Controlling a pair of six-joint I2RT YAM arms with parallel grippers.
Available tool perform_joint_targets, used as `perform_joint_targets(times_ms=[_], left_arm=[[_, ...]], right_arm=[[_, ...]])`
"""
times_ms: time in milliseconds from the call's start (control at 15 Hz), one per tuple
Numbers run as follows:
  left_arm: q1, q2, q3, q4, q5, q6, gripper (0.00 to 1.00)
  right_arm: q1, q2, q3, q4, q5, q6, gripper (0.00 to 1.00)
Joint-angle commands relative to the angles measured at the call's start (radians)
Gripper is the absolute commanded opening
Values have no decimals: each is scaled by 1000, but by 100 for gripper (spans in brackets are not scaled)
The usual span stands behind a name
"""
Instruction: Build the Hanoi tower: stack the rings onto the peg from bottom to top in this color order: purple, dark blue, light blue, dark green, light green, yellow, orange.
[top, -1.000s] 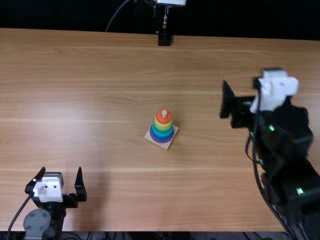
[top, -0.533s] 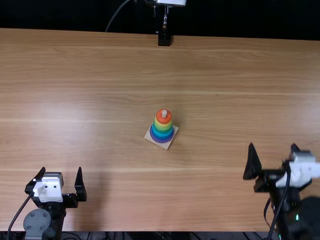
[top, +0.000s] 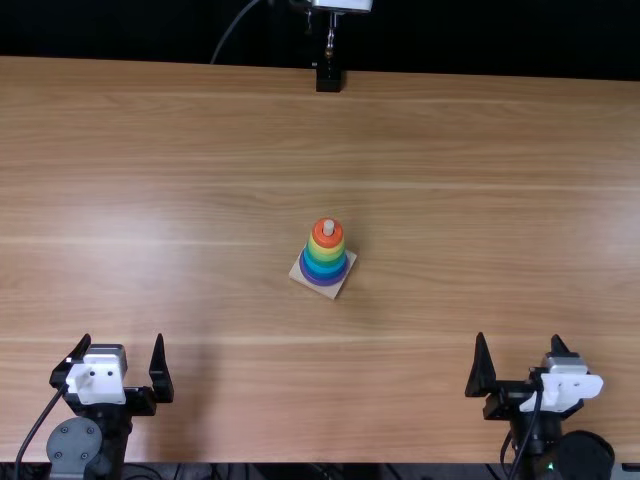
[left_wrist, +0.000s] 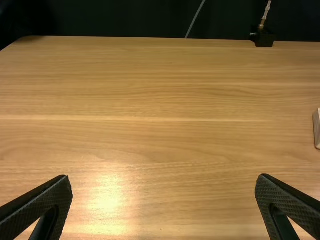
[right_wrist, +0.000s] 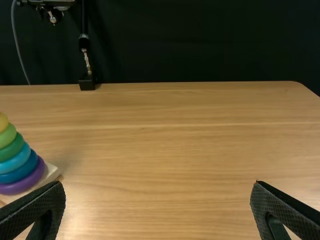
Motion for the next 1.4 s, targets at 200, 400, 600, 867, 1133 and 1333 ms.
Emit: perform_joint_targets(times_ms=[200, 400, 600, 867, 1133, 1333], left_arm=[[-3, -12, -105, -79, -3, 11, 100], [-3, -12, -105, -79, -3, 11, 100], [-3, -12, -105, -79, -3, 11, 100], [-3, -12, -105, -79, -1, 11, 100], [-2, -12, -105, -79, -3, 11, 100], [-2, -12, -105, -79, -1, 11, 100]], right_arm=[[-31, -86, -118, 5, -7, 7, 100], [-31, -95, -190, 34, -7, 3, 100], [-29, -101, -259, 141, -9, -8, 100], [-29, -101, -308, 128, -9, -12, 100], [-31, -101, -309, 110, -7, -8, 100], [-31, -101, -309, 91, -7, -8, 100]])
